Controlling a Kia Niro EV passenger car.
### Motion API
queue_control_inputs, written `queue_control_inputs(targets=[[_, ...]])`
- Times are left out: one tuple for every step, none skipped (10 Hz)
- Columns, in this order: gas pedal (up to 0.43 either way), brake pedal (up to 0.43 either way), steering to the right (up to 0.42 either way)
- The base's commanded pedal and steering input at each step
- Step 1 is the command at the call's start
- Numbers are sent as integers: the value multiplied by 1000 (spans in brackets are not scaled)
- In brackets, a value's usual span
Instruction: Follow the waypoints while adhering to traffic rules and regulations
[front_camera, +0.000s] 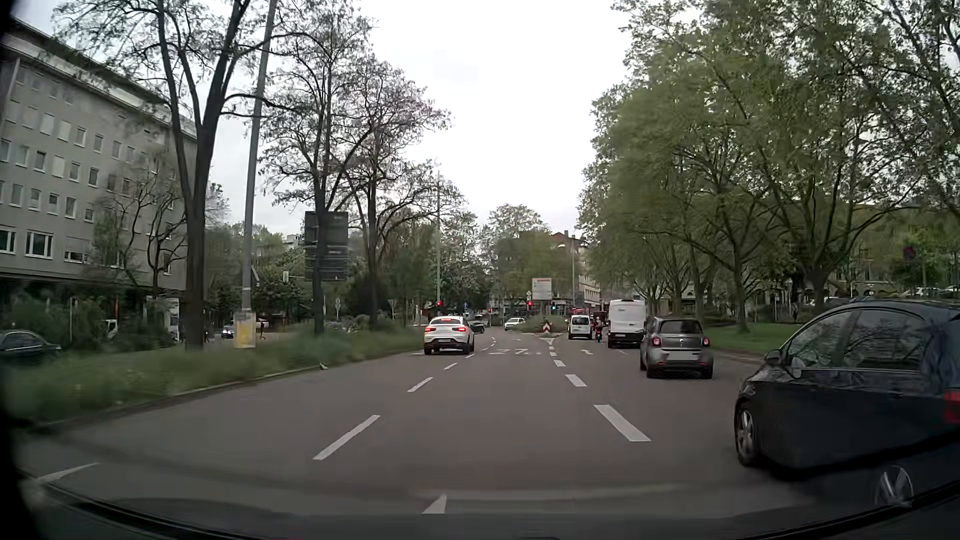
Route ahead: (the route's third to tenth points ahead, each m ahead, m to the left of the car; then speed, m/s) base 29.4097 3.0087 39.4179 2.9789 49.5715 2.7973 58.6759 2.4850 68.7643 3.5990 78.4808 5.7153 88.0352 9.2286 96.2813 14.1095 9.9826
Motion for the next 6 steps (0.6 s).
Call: queue_control_inputs(targets=[[47, 0, 13], [28, 0, 13], [20, 0, 12], [0, 0, 10], [0, 0, 10], [0, 0, 10]])
